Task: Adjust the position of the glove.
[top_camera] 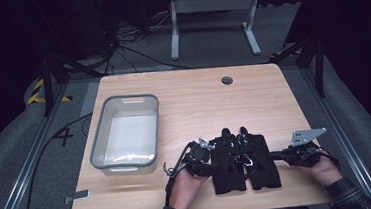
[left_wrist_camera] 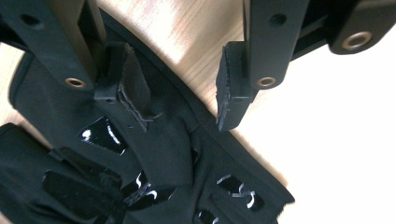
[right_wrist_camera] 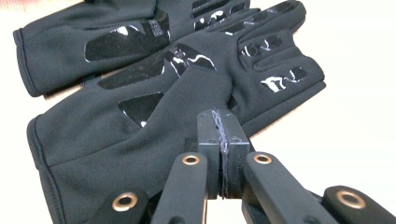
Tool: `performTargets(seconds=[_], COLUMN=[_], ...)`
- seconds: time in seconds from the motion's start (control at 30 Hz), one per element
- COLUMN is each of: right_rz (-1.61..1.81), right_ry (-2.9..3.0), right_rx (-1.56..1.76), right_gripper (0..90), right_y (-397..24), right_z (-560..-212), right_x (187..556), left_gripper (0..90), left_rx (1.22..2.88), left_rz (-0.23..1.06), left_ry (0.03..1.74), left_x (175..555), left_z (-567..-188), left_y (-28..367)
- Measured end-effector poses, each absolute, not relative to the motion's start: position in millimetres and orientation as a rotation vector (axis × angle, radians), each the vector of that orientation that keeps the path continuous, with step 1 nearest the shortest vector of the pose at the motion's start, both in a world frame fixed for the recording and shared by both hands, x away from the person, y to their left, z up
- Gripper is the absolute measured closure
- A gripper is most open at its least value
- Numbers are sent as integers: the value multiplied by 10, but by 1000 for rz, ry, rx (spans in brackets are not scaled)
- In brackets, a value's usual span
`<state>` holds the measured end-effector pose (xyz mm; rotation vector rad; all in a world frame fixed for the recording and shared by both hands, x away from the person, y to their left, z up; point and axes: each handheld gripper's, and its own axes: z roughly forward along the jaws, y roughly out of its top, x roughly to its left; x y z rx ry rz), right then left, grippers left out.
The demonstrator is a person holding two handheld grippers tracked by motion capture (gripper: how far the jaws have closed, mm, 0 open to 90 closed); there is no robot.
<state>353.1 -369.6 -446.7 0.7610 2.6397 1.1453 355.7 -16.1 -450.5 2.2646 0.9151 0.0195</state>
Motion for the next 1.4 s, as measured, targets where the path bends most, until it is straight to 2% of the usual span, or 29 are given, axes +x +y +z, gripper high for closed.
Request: performTargets(seconds=[0.17,0.27,0.4,0.53,0.77,1.4], right_rz=[1081,1068,1065,1064,1073,1087], right_ry=[2670,2673,2675,2679,2681,2703], right_rx=[749,743,742,740,736,707], right_gripper=[900,900,900,900,900,900], right_y=[-3657,-3653,-3653,-3654,-3646,-3536], right_z=[-4519,-4524,-4525,-4524,-4527,-4532], right_x=[3540,3541,3542,3546,3549,3581], left_gripper=[561,633,781,854,866,869], left_rx=[2299,2324,2327,2309,2236,2075], left_rz=[61,97,87,67,19,48], left_ry=[892,881,886,880,875,768], left_x=[3537,3516,3524,3540,3552,3584], left_z=[-4535,-4528,-4527,-4525,-4447,-4085], left_y=[-231,-257,-260,-243,-188,-217])
